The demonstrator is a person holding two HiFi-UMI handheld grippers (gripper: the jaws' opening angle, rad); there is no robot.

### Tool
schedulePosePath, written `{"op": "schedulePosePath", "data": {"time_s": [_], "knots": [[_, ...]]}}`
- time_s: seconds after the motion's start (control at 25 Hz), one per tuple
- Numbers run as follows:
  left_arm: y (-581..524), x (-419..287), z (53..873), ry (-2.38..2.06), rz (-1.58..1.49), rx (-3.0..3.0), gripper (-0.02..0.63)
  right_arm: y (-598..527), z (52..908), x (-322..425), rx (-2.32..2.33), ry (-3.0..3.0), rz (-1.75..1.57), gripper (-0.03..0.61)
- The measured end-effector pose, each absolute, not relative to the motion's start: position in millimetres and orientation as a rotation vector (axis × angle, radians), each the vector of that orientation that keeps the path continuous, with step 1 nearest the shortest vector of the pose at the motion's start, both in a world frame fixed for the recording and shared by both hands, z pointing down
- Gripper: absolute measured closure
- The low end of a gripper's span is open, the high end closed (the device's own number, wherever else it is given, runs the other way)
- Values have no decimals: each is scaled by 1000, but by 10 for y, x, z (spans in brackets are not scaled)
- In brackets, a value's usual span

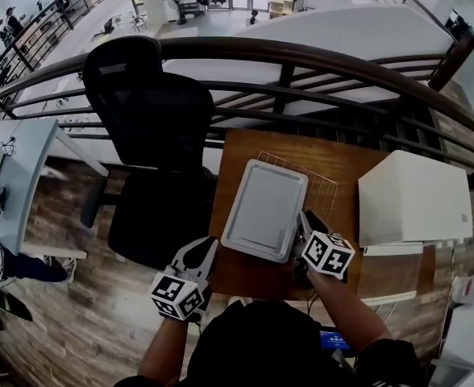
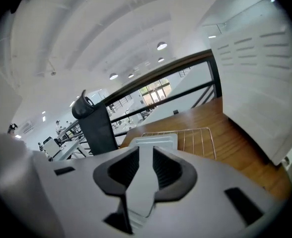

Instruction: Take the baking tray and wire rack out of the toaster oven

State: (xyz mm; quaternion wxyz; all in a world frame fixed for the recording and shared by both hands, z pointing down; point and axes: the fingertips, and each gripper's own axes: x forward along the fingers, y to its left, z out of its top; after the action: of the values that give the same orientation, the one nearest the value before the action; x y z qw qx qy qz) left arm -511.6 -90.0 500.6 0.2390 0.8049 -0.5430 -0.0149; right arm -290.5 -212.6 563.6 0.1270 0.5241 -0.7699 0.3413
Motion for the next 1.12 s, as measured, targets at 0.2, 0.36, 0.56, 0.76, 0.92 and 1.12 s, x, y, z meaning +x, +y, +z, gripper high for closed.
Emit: {"op": "schedulePosePath", "data": {"time_s": [0.2,0.36,0.56,0.76,0.92,1.12], "knots": [[-814,-5131,4815,-1469,-82,2299,589,-1787,5090,-2876,1580,-2375,780,545],[-577,-5106,4650,-1449,-105,2355,589,-1335,4754,-2766,1619,-2422,686,566],[-381,-5072,4450,-1433,-144,2413,589,-912,4416,-2681,1637,-2472,522,580],[-257,-5034,4291,-1447,-184,2436,589,-687,4234,-2561,1653,-2508,452,581],[-188,-4978,4234,-1472,-181,2442,589,-570,4177,-2428,1654,-2520,413,581],[-189,-4836,4121,-1536,-189,2450,589,-441,4056,-2105,1675,-2552,378,581]]}}
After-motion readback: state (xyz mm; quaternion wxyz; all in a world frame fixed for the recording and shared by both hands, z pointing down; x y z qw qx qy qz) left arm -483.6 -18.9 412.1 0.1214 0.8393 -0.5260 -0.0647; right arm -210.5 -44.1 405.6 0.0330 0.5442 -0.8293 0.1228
